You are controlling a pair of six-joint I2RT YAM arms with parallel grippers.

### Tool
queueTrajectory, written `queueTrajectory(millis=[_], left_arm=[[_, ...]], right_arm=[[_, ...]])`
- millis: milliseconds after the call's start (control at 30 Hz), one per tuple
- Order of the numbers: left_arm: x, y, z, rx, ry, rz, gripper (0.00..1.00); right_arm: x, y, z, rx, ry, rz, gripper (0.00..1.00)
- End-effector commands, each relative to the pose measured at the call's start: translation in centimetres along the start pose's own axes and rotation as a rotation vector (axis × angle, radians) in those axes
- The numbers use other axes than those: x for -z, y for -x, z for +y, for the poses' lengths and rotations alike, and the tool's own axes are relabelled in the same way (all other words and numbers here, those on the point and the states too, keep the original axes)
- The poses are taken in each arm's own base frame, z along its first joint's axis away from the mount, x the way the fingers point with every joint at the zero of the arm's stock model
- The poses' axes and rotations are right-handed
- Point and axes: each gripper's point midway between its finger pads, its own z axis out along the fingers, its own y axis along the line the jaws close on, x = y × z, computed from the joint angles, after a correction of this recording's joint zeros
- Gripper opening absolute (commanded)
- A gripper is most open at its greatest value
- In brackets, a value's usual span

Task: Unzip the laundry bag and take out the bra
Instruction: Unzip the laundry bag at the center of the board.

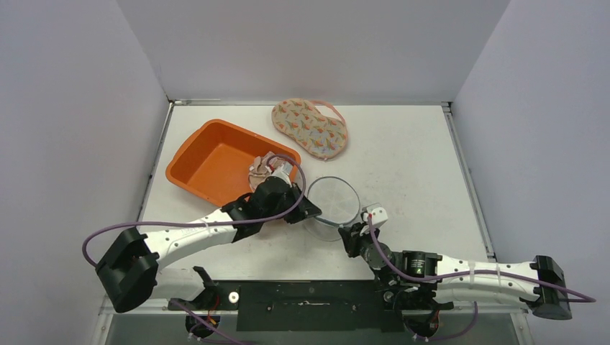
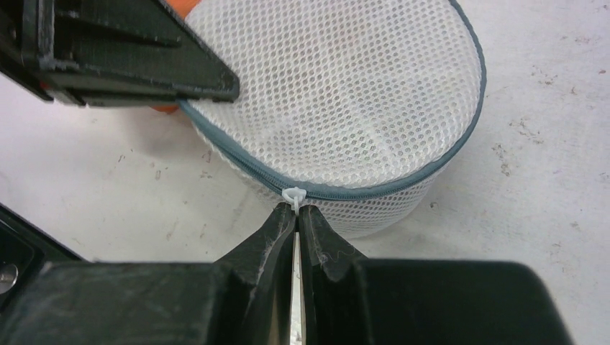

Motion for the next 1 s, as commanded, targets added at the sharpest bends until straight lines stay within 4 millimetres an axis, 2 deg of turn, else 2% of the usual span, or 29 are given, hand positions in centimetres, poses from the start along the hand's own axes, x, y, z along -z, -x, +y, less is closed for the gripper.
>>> queueTrajectory(millis=[0,133,300,333,433,500,533,600,667,700,733,867,967], left_arm=[[0.2,2.4,-2.3,-0.153,-0.024,0.0,0.0],[-0.3,3.3,-3.9,-0.232,-0.06,0.03,0.0],[-2.3,3.9,-4.0,-0.263,-0.053,0.063,0.0],[-3.0,3.8,-3.6,-0.26,-0.042,0.069,0.08],[-4.2,3.5,-2.1,-0.233,0.013,0.083,0.46],[-3.8,3.7,-0.9,-0.212,0.063,0.062,0.68],[-3.3,3.8,-0.4,-0.204,0.086,0.046,0.75],[-1.9,4.4,0.6,-0.175,0.147,-0.009,0.79],[-0.5,4.6,1.7,-0.153,0.225,-0.067,0.86],[0.5,4.6,2.2,-0.132,0.26,-0.092,0.95],[1.2,4.4,2.8,-0.109,0.285,-0.106,0.97],[3.2,2.5,3.9,0.007,0.23,-0.12,0.97],[3.6,1.4,3.2,0.09,0.114,-0.119,0.97]], right_arm=[[0.1,1.4,0.4,0.061,0.001,-0.03,0.05],[-0.2,1.5,1.9,0.047,0.043,-0.039,0.05],[-0.8,0.9,3.6,0.02,0.079,-0.048,0.05],[-0.9,0.9,3.8,0.013,0.081,-0.051,0.05],[-1.4,0.5,4.0,-0.001,0.07,-0.057,0.05],[-1.7,0.6,4.3,-0.011,0.068,-0.063,0.05],[-1.7,0.6,4.4,-0.014,0.07,-0.064,0.05],[-1.9,0.7,4.5,-0.023,0.069,-0.067,0.05],[-2.0,0.7,4.7,-0.027,0.069,-0.07,0.05],[-2.1,0.7,4.7,-0.028,0.069,-0.072,0.05],[-2.2,0.8,4.9,-0.027,0.07,-0.071,0.05],[-2.6,0.6,5.8,-0.026,0.099,-0.059,0.05],[-2.9,0.1,6.4,-0.011,0.119,-0.043,0.05]])
